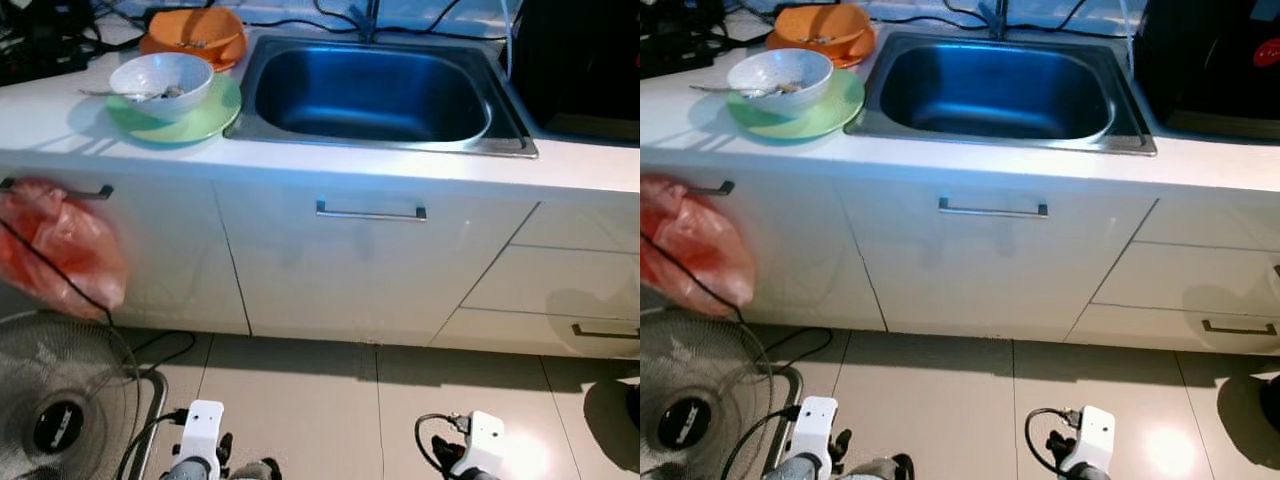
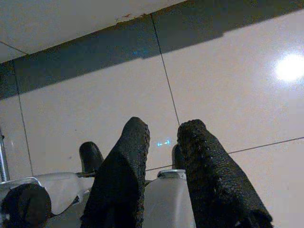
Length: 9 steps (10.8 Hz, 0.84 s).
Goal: Kitchen organization
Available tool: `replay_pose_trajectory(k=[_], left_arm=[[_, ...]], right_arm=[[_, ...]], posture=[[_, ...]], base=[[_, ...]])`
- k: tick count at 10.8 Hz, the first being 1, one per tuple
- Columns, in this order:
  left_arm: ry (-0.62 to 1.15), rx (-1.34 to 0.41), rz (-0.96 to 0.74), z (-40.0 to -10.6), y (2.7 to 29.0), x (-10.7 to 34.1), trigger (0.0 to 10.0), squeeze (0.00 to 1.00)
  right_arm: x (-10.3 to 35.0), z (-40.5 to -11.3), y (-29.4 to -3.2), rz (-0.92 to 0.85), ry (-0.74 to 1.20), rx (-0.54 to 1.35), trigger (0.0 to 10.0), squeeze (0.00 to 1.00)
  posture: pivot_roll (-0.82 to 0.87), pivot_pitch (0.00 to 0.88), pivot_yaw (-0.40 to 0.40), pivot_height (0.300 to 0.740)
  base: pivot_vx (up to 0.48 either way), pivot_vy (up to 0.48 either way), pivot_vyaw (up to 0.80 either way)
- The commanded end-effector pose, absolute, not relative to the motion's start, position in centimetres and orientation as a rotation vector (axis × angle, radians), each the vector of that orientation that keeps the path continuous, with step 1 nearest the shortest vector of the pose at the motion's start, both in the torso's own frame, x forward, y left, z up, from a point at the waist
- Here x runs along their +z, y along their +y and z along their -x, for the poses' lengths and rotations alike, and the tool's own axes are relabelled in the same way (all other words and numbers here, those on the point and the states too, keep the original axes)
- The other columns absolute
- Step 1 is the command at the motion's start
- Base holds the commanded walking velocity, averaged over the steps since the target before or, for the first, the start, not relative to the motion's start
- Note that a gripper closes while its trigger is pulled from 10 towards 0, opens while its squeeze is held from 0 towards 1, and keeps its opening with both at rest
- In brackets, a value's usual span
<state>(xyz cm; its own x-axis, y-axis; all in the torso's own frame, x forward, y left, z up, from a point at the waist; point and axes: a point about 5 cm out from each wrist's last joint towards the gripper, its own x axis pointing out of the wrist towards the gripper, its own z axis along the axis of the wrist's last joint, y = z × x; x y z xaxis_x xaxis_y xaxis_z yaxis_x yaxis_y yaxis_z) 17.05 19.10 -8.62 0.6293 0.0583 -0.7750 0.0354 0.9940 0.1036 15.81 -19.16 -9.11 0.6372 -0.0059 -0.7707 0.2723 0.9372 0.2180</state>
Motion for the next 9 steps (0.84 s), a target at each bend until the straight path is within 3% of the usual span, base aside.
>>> replay_pose_trajectory(k=[1, 9], left_arm=[[0.908, 0.015, -0.119, -16.73, 19.11, -8.79, 10.0, 0.0], [0.91, 0.013, -0.115, -16.75, 19.06, -8.8, 10.0, 0.0]], right_arm=[[-9.19, -15.62, -19.34, -0.328, 0.881, -0.169, 10.0, 0.0], [-9.17, -15.65, -19.36, -0.329, 0.879, -0.169, 10.0, 0.0]], posture=[[0.02, 0.1, 0.0, 0.74], [0.02, 0.1, 0.0, 0.74]], base=[[0.259, 0.0, 0.0], [0.269, 0.0, 0.0]])
